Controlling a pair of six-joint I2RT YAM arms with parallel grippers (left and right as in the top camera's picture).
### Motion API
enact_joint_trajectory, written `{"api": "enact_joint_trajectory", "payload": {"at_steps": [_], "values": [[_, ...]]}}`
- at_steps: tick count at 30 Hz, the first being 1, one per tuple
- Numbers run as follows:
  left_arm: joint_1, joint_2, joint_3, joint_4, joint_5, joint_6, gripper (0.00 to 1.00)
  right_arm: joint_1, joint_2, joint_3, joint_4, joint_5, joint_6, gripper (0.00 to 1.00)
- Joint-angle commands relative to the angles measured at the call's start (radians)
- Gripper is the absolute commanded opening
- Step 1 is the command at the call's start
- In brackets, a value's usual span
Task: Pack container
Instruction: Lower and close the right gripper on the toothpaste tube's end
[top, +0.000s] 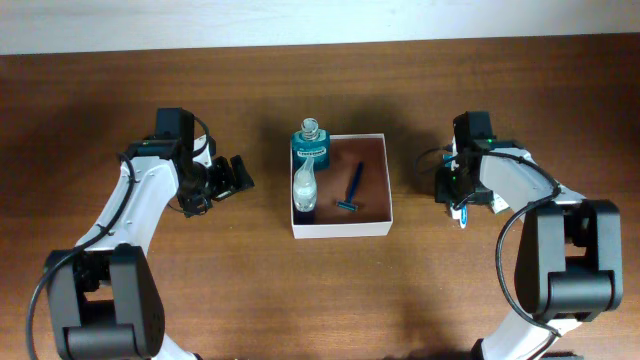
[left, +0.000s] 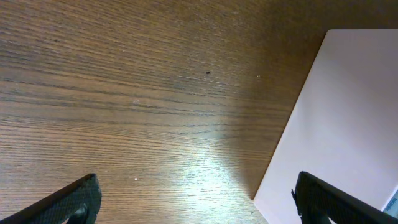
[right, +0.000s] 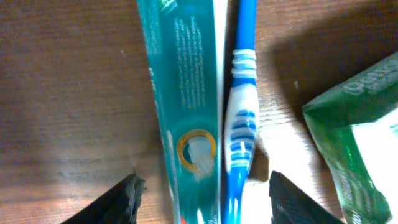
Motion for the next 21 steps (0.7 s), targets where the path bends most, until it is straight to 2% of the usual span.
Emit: {"api": "enact_joint_trajectory", "payload": {"at_steps": [1,3,14,21], "values": [[0.002,0.009,-0.006,0.0,0.0,0.002,0.99,0.0,-0.003,0.055,-0.025,0.037,0.003,0.61],[0.002,0.009,-0.006,0.0,0.0,0.002,0.99,0.001,-0.014,0.069,-0.039,0.034,0.003,0.6],[0.002,0.009,-0.006,0.0,0.0,0.002,0.99,0.056,-0.022,0.073,-0.048,0.025,0.003,0.43],[0.002,0.009,-0.006,0.0,0.0,0.002,0.99,0.058,-0.019,0.07,-0.044,-0.002,0.004,0.43]]}}
